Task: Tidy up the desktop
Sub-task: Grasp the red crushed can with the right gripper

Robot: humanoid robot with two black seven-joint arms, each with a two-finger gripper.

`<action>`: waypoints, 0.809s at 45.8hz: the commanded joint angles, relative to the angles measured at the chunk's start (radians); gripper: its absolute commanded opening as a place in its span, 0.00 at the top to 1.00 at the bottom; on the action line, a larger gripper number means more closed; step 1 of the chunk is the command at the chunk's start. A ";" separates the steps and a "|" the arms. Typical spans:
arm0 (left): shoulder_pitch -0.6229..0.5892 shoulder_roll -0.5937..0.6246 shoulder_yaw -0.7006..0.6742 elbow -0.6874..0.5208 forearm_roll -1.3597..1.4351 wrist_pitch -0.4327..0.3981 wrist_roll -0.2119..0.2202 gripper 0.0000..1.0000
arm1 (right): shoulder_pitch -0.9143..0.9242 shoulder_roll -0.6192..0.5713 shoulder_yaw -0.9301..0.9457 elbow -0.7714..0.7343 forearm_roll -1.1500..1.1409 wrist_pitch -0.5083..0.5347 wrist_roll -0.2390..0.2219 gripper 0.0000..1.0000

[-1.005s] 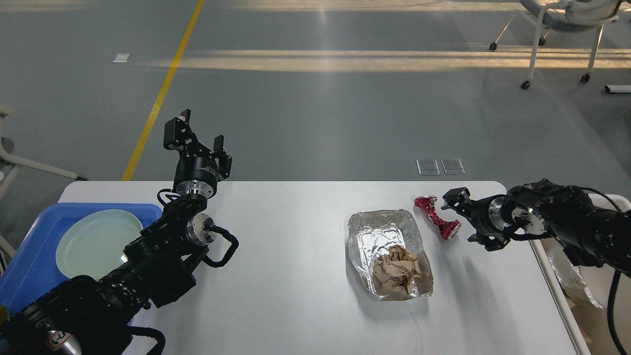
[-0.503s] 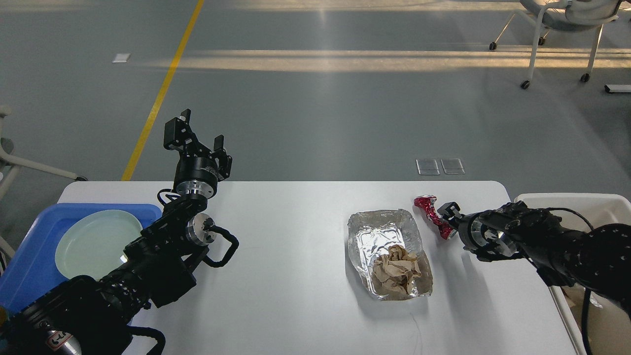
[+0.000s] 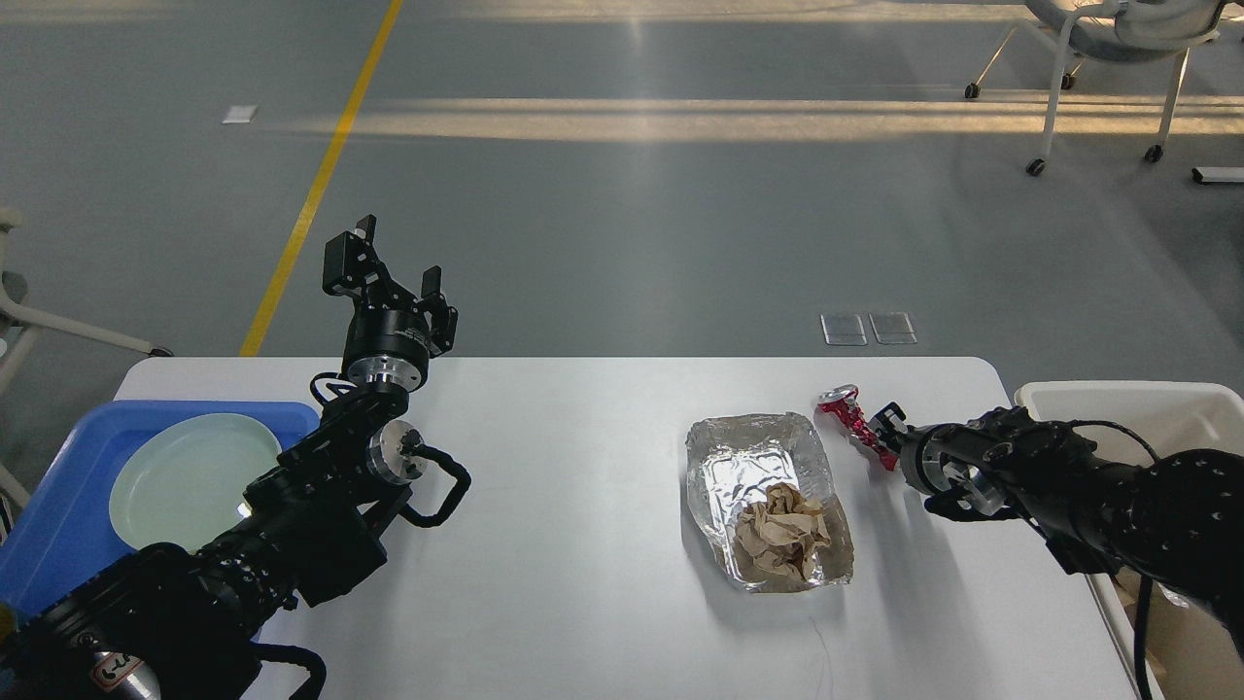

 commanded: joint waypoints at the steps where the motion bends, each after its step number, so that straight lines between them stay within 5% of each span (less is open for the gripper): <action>1: 0.000 0.000 0.000 0.000 0.000 0.000 0.000 0.01 | 0.001 -0.001 0.000 0.000 0.000 0.000 0.002 0.56; 17: 0.000 0.000 0.000 0.000 0.000 0.000 0.000 0.01 | 0.012 -0.012 0.000 0.005 0.000 0.013 0.009 0.86; 33: 0.000 0.000 0.000 -0.001 0.000 0.000 0.000 0.01 | 0.020 -0.013 -0.001 0.014 -0.001 0.018 0.012 0.86; 37: 0.000 0.000 0.000 0.000 0.000 0.000 0.000 0.01 | 0.024 -0.015 -0.006 0.012 -0.003 0.018 0.012 0.71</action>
